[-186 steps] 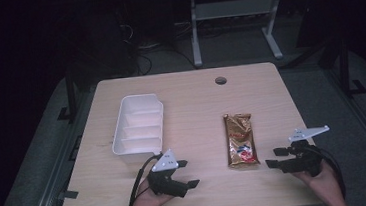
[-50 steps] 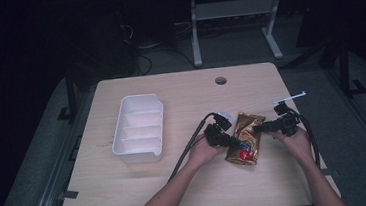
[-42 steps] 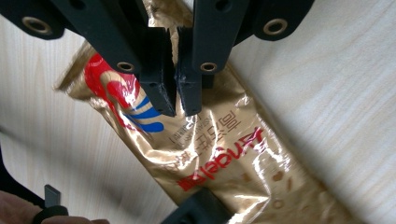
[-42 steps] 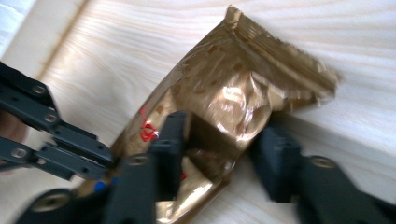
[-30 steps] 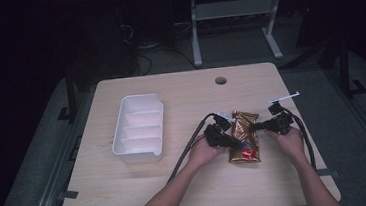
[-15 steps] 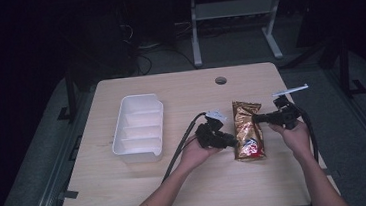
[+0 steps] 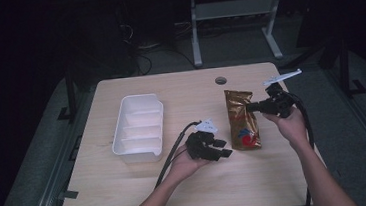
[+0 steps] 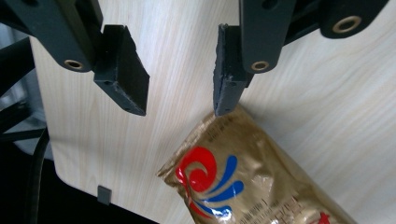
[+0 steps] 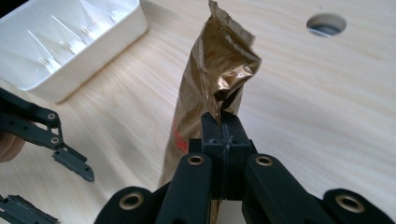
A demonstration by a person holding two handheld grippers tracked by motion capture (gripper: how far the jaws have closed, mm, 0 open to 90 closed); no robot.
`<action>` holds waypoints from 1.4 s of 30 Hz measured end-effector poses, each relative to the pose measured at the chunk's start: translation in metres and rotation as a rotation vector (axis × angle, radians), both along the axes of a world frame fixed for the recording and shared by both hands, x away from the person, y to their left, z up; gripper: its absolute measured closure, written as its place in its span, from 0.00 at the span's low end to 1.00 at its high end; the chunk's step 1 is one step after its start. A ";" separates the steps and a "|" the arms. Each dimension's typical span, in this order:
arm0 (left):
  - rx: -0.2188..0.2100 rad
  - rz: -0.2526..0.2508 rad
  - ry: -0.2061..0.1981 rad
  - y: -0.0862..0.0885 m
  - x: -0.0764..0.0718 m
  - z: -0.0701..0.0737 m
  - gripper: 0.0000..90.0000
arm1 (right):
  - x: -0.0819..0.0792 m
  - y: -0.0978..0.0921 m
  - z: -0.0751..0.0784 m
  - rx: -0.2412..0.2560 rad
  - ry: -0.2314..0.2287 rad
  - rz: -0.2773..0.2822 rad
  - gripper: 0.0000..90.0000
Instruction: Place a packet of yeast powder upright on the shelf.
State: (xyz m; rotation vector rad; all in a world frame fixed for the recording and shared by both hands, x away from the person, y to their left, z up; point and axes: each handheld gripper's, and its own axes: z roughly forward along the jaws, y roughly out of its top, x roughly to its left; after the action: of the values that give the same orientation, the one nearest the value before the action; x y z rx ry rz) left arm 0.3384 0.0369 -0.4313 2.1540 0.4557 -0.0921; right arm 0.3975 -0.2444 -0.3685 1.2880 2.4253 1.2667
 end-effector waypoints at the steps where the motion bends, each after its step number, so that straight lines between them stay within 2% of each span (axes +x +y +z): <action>1: 0.000 0.000 0.000 0.000 0.000 0.000 0.59 | 0.000 0.000 0.000 0.000 0.000 0.000 1.00; 3: 0.007 0.002 -0.004 0.004 -0.003 0.001 0.57 | 0.000 0.000 0.005 0.021 -0.017 0.002 1.00; 5: 0.013 -0.005 -0.016 0.009 -0.009 0.003 0.55 | 0.002 0.000 0.012 0.008 -0.025 0.013 1.00; 7: 0.014 -0.006 -0.028 0.010 -0.011 0.003 0.54 | 0.003 0.000 0.013 0.022 -0.028 0.010 1.00; 8: 0.022 -0.009 -0.037 0.011 -0.013 0.003 0.54 | 0.003 0.000 0.016 0.040 -0.045 0.007 1.00; 11: 0.013 -0.004 -0.039 0.013 -0.015 0.003 0.54 | 0.004 0.001 0.018 0.058 -0.057 0.004 1.00; 12: 0.006 -0.004 -0.053 0.017 -0.018 0.001 0.53 | 0.004 0.004 0.021 0.050 -0.069 0.016 1.00; 16: 0.011 -0.004 -0.041 0.024 -0.022 -0.004 0.52 | 0.006 0.008 0.028 0.056 -0.100 0.018 1.00; 18: 0.011 -0.006 -0.051 0.026 -0.024 -0.004 0.52 | 0.006 0.010 0.029 0.057 -0.105 0.025 1.00; 19: 0.004 -0.007 -0.051 0.031 -0.026 -0.004 0.52 | 0.006 0.014 0.032 0.055 -0.123 0.028 1.00; 21: -0.003 0.003 -0.060 0.034 -0.027 -0.004 0.52 | 0.007 0.017 0.034 0.061 -0.126 0.039 1.00; 22: -0.008 -0.002 -0.050 0.037 -0.030 -0.004 0.52 | 0.008 0.020 0.035 0.070 -0.124 0.043 1.00; 25: -0.010 -0.007 -0.067 0.040 -0.034 -0.004 0.51 | 0.009 0.026 0.039 0.058 -0.134 0.057 1.00; 26: -0.013 -0.008 -0.076 0.045 -0.037 -0.003 0.50 | 0.010 0.033 0.044 0.041 -0.147 0.079 1.00; 28: -0.026 -0.006 -0.065 0.051 -0.039 -0.004 0.50 | 0.010 0.039 0.049 0.028 -0.155 0.096 1.00; 30: -0.028 0.007 -0.066 0.055 -0.040 -0.006 0.50 | 0.011 0.043 0.051 0.028 -0.160 0.105 1.00; 32: -0.021 -0.001 -0.062 0.057 -0.042 -0.006 0.48 | 0.011 0.048 0.054 0.038 -0.162 0.118 1.00; 33: -0.014 0.001 -0.085 0.061 -0.045 -0.006 0.48 | 0.012 0.051 0.054 0.039 -0.161 0.125 1.00; 34: -0.017 -0.004 -0.068 0.064 -0.046 -0.006 0.48 | 0.012 0.054 0.056 0.031 -0.165 0.133 1.00; 35: -0.017 -0.004 -0.068 0.064 -0.046 -0.006 0.48 | 0.011 0.057 0.058 0.038 -0.167 0.139 1.00; 37: -0.019 0.004 -0.085 0.068 -0.049 -0.006 0.48 | 0.012 0.060 0.059 0.043 -0.168 0.147 1.00; 40: -0.036 0.003 -0.079 0.074 -0.052 -0.005 0.48 | 0.011 0.074 0.065 0.023 -0.183 0.181 1.00; 42: -0.033 0.003 -0.083 0.075 -0.054 -0.004 0.48 | 0.012 0.077 0.066 0.023 -0.183 0.189 1.00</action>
State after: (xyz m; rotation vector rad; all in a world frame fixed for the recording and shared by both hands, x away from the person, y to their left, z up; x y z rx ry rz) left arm 0.2849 0.1121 -0.4358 2.1160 0.4069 -0.0084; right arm 0.4091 -0.1676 -0.3021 0.9198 2.4530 1.3944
